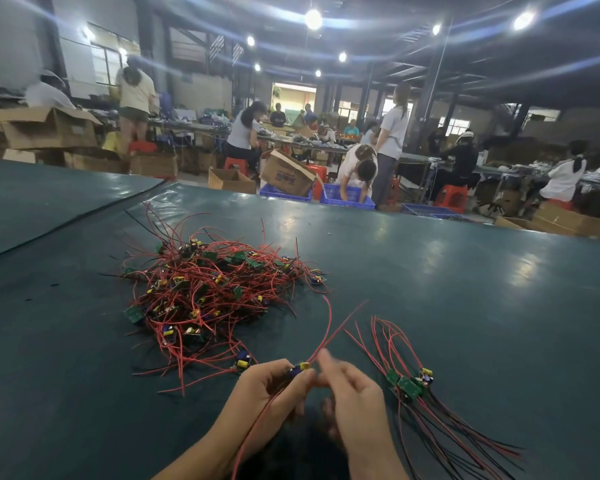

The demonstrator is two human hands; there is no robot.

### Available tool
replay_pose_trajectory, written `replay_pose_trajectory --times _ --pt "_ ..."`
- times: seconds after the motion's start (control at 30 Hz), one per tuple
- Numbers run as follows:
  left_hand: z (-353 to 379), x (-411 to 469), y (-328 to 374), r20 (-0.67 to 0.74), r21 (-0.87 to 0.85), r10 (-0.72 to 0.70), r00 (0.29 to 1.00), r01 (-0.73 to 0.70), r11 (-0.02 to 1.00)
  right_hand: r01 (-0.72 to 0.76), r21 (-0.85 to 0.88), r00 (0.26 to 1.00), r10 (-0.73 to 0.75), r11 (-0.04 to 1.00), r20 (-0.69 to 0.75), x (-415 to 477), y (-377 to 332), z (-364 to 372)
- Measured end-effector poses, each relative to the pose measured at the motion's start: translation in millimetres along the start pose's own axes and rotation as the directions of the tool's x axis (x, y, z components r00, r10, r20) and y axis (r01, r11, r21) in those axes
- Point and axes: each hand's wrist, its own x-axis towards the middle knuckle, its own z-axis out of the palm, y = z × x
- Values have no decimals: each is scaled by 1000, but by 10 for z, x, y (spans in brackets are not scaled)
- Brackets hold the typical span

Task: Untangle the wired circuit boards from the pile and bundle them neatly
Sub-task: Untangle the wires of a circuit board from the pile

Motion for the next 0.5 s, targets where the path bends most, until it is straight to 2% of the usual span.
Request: replay_pose_trajectory --times 0.1,0.2,0.27,0.4,0.43,0.5 --pt "-37 -22 -57 -7 141 77 997 -76 987 94 -125 992 -82 988 101 -94 13 63" --pt "-79 -49 -61 76 275 121 990 -137 952 153 -241 985 -130 958 112 -105 30 35" --pt "-94 -51 -35 112 300 131 985 -159 941 180 -265 982 -158 947 104 -94 34 23" --pt "-131 -33 -20 110 408 151 982 -183 894 160 -181 987 -158 970 23 -23 8 -12" --pt "-150 -32 -24 85 480 194 977 -211 852 124 -106 992 -124 987 4 -6 -9 -25" --pt "-206 -16 -45 53 659 326 944 -278 698 82 17 996 -81 997 -37 31 -52 -70"
